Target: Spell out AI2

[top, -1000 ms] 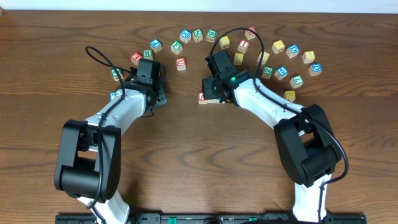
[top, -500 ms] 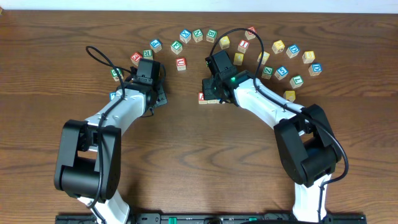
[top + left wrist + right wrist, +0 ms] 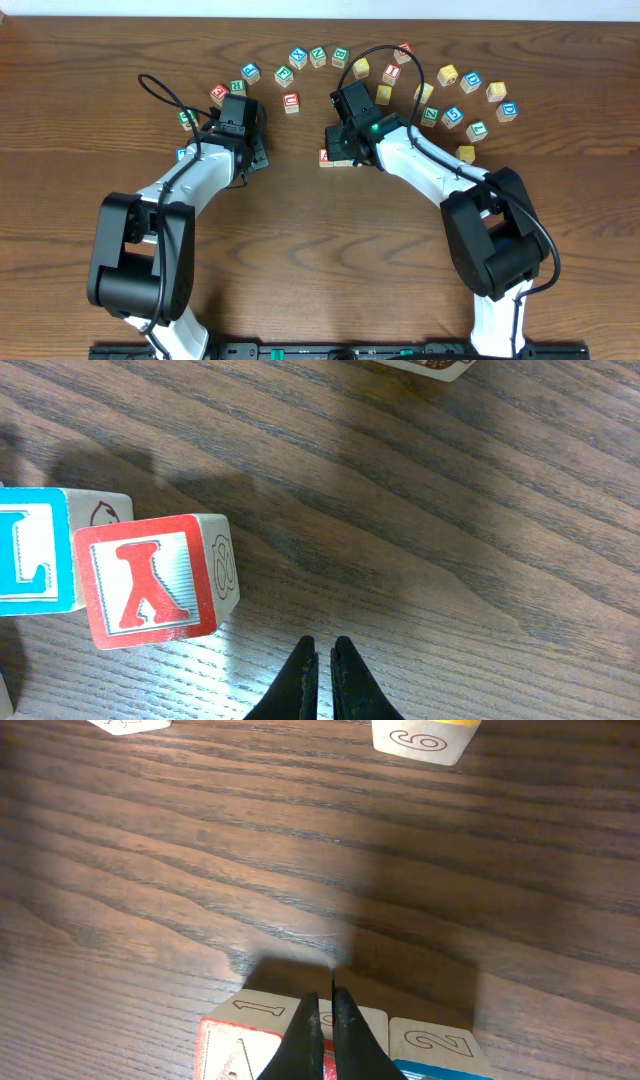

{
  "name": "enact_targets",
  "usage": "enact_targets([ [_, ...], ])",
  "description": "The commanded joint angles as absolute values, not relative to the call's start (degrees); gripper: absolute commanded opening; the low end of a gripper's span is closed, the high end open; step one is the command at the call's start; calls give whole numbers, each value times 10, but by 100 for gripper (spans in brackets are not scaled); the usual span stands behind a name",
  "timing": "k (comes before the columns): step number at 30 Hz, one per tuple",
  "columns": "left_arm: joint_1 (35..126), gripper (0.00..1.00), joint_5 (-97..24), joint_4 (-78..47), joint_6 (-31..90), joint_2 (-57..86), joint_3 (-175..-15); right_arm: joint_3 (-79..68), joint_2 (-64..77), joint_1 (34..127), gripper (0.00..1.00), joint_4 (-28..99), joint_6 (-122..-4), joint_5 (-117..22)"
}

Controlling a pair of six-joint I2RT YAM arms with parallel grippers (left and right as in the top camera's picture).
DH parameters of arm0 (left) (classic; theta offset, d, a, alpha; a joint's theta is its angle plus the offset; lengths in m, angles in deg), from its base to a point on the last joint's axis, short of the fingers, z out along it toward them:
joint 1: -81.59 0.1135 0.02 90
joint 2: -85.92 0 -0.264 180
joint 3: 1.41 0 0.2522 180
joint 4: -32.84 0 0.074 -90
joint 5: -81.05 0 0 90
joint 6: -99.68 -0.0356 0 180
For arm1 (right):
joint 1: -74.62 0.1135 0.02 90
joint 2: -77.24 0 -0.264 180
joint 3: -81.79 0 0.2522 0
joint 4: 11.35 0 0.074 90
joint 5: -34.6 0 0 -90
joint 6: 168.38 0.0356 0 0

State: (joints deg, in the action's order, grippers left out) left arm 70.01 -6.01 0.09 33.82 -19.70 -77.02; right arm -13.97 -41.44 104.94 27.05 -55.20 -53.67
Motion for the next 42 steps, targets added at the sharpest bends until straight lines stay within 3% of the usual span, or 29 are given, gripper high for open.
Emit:
enact_targets([
  [1, 701, 8, -59, 3, 333, -192, -773, -142, -420, 1047, 1, 273, -557, -533],
  [11, 701, 7, -59, 6, 324, -169, -773, -158, -410, 1034, 3, 247, -560, -535],
  [19, 701, 7, -59, -6, 287, -27, -774, -174, -302, 997, 12, 252, -579, -535],
  [24, 701, 9, -59, -7, 285, 87, -774, -174, -209, 964, 24, 300, -584, -536],
  [28, 701, 27, -59, -10, 286, 150, -774, -174, -142, 931, 38, 369, -583, -538],
  [30, 701, 43, -59, -15, 286, 172, -774, -174, -112, 914, 42, 404, -583, -540],
  [31, 701, 54, -59, -18, 286, 179, -774, -174, -98, 905, 43, 419, -583, -543],
  [32, 701, 72, -59, -20, 286, 183, -774, -174, -86, 898, 46, 433, -583, -547],
  [33, 701, 98, -59, -20, 286, 185, -774, -174, -73, 889, 50, 447, -583, -553],
  [35, 701, 98, -59, -21, 286, 185, -774, -174, -47, 872, 57, 477, -583, -569],
  [38, 701, 98, -59, -21, 286, 181, -774, -174, -11, 850, 78, 519, -583, -593],
  [42, 701, 98, -59, -21, 286, 175, -774, -174, 40, 829, 83, 568, -583, -611],
])
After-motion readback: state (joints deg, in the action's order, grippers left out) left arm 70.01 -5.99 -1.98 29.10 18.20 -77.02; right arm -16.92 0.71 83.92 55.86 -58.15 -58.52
